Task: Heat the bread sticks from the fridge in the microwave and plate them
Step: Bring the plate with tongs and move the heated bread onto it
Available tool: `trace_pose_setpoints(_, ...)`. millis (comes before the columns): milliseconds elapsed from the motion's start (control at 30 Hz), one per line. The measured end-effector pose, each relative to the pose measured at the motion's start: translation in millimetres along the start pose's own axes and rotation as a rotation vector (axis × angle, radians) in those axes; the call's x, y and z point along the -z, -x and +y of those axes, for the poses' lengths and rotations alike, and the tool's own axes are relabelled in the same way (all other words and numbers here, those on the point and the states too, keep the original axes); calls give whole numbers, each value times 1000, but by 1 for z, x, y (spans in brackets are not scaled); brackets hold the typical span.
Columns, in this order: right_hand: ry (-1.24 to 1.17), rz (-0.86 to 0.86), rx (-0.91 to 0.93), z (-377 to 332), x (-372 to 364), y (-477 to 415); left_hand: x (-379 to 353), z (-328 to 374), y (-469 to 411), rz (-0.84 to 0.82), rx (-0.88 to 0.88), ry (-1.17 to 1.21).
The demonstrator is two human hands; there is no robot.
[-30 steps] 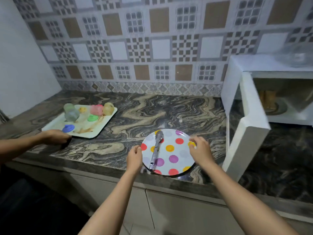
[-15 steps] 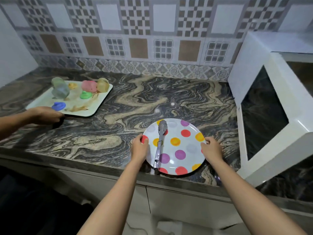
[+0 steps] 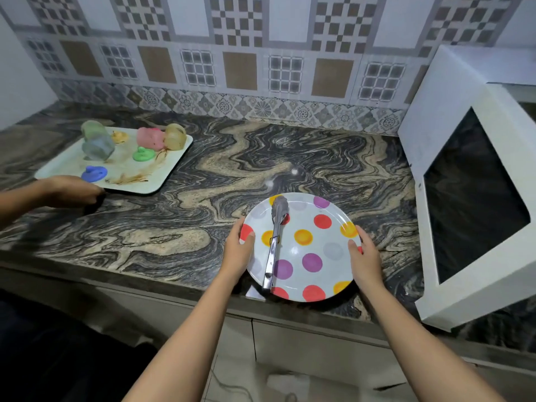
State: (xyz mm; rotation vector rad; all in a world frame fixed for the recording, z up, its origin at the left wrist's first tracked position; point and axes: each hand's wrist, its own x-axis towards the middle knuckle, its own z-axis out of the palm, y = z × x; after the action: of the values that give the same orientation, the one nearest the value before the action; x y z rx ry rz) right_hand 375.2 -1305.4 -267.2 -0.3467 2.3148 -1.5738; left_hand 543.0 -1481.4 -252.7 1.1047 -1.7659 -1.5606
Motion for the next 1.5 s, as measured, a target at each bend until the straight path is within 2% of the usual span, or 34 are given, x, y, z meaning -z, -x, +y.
trace_pose_setpoints(167, -199, -44, -31, -2, -1, 9, 1, -1, 12, 28, 13, 64)
trace_pose_setpoints(433, -288, -100, -42, 6, 23, 46, 6, -2, 58, 84, 36, 84)
trace_pose_setpoints(933, -273, -134, 1, 46, 133, 192, -1, 2, 272, 165, 33, 146)
trace_pose_setpoints(1267, -268, 4, -32, 107, 251, 262, -74, -7, 378, 19, 50, 209)
trace_pose_setpoints(1500, -307, 161, -98, 147, 333, 275, -155, -3, 404, -153, 65, 212)
